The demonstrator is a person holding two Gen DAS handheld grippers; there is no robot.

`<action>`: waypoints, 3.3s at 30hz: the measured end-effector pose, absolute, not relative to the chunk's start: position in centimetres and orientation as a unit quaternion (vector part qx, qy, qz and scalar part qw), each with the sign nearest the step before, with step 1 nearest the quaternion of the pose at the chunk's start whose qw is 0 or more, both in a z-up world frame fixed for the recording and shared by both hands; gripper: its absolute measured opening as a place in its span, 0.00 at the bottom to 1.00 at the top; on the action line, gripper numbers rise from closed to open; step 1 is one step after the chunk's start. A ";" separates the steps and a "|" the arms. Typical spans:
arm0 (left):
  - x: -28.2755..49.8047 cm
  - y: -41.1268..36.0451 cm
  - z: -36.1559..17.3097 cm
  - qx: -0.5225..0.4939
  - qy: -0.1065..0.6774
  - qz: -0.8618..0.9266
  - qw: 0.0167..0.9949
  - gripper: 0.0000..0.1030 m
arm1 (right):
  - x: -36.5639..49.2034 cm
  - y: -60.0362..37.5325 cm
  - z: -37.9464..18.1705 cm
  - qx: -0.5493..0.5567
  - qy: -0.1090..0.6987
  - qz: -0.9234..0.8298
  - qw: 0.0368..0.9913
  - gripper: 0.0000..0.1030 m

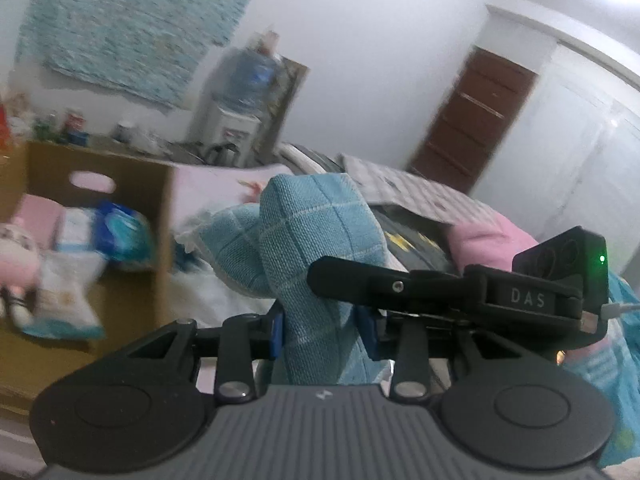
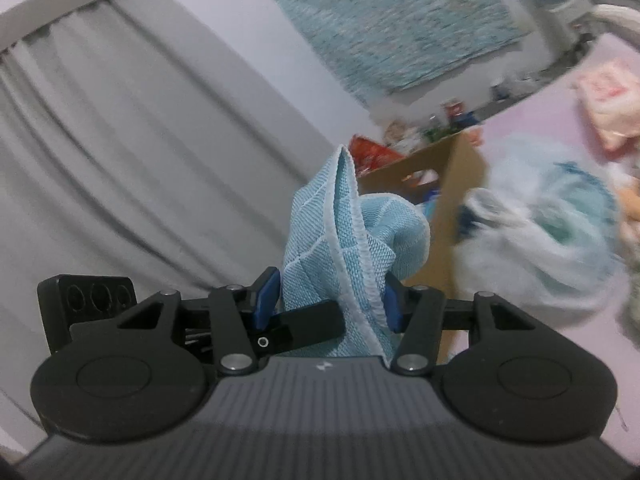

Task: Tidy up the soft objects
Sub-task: 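Carry the blue towel into the cardboard box and open the right gripper, then move the right gripper back to the white yogurt cup on the bed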

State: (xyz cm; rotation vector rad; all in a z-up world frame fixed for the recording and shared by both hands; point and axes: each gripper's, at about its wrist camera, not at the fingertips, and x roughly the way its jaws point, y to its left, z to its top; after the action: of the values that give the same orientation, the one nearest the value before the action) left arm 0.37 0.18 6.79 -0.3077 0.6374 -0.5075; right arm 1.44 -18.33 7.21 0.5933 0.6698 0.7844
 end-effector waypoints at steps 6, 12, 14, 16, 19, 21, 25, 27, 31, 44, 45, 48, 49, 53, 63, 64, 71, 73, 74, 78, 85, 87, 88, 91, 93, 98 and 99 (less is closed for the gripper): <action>3.3 4.6 6.9 -0.144 0.306 -0.196 0.921 0.37 | 6.4 -13.0 7.6 0.262 0.350 0.395 0.808 0.51; 8.3 7.6 4.4 -0.138 0.343 -0.156 0.916 0.37 | 11.2 -8.6 5.1 0.260 0.399 0.365 0.800 0.51; 9.5 8.2 3.7 -0.131 0.359 -0.145 0.913 0.37 | 12.4 -7.4 4.1 0.264 0.411 0.352 0.798 0.51; 10.7 8.8 2.9 -0.129 0.378 -0.138 0.906 0.37 | 13.5 -7.1 3.1 0.264 0.419 0.340 0.799 0.52; 12.6 9.1 1.8 -0.123 0.405 -0.136 0.896 0.37 | 14.1 -6.3 2.4 0.244 0.421 0.319 0.814 0.55; 13.5 9.1 1.3 -0.114 0.420 -0.135 0.890 0.37 | 14.7 -6.2 2.4 0.231 0.417 0.310 0.823 0.59; 14.8 8.6 -0.2 -0.100 0.451 -0.132 0.877 0.37 | 16.0 -6.6 2.5 0.232 0.399 0.299 0.835 0.65; 15.6 8.3 -1.3 -0.091 0.469 -0.127 0.869 0.36 | 16.3 -7.4 3.1 0.239 0.385 0.299 0.840 0.65; 16.8 7.8 -2.9 -0.070 0.506 -0.123 0.851 0.30 | 15.8 -9.4 4.3 0.256 0.358 0.307 0.844 0.65; 19.5 5.6 -5.3 -0.025 0.554 -0.118 0.824 0.34 | 12.9 -14.7 5.1 0.297 0.332 0.324 0.835 0.65; 19.7 5.9 -5.2 -0.033 0.556 -0.116 0.822 0.37 | 12.8 -15.0 5.0 0.299 0.332 0.323 0.834 0.65; 19.9 6.9 -5.0 -0.067 0.557 -0.112 0.820 0.50 | 12.4 -16.2 4.5 0.306 0.334 0.319 0.832 0.66; 19.6 7.2 -4.6 -0.077 0.553 -0.112 0.822 0.55 | 12.1 -16.9 4.4 0.309 0.333 0.317 0.832 0.67; 18.1 8.2 -2.5 -0.097 0.523 -0.112 0.839 0.78 | 10.8 -18.8 4.2 0.321 0.324 0.311 0.834 0.73; 12.6 7.3 3.9 -0.099 0.446 -0.135 0.880 0.85 | 5.9 -24.4 5.3 0.306 0.284 0.276 0.866 0.84; 12.0 6.8 4.4 -0.097 0.434 -0.139 0.885 0.87 | 5.2 -25.0 5.6 0.294 0.281 0.266 0.874 0.87; 5.5 3.7 8.2 -0.062 0.342 -0.176 0.921 0.96 | 0.1 -29.0 7.2 0.150 0.276 0.161 0.936 0.99; 4.2 2.6 8.6 -0.056 0.332 -0.190 0.922 0.98 | -1.2 -29.8 7.5 0.103 0.279 0.132 0.946 0.99; 3.6 2.0 8.7 -0.058 0.328 -0.197 0.922 1.00 | -1.8 -30.3 7.5 0.079 0.283 0.118 0.949 0.99; 1.8 -0.6 8.4 -0.073 0.322 -0.221 0.918 1.00 | -3.3 -30.6 7.0 -0.017 0.288 0.058 0.956 0.99; -0.1 -5.3 6.5 -0.085 0.290 -0.244 0.922 1.00 | -5.4 -31.2 4.9 -0.100 0.284 0.041 0.953 0.99; -0.3 -6.5 5.9 -0.092 0.290 -0.247 0.920 1.00 | -5.7 -32.0 4.6 -0.087 0.286 0.046 0.953 0.99; -0.2 -7.1 5.5 -0.095 0.294 -0.248 0.918 1.00 | -5.8 -32.4 4.4 -0.080 0.286 0.046 0.954 0.99; 0.0 -8.8 4.4 -0.091 0.301 -0.232 0.921 1.00 | -6.6 -33.5 3.7 -0.064 0.281 0.036 0.957 0.99; -0.2 -9.9 3.9 -0.078 0.296 -0.221 0.926 1.00 | -7.3 -33.8 3.3 -0.065 0.271 0.027 0.960 0.99; -0.2 -12.9 2.9 -0.034 0.307 -0.208 0.928 1.00 | -8.1 -35.3 2.3 -0.039 0.246 0.024 0.968 0.99; -0.1 -13.4 2.7 -0.030 0.311 -0.211 0.926 1.00 | -8.2 -35.6 2.2 -0.031 0.246 0.025 0.969 0.99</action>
State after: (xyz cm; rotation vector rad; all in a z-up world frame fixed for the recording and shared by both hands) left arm -0.14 -13.36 2.74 -0.0608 0.6377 -0.4327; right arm -8.19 -35.63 2.23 -0.0617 0.4967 0.0507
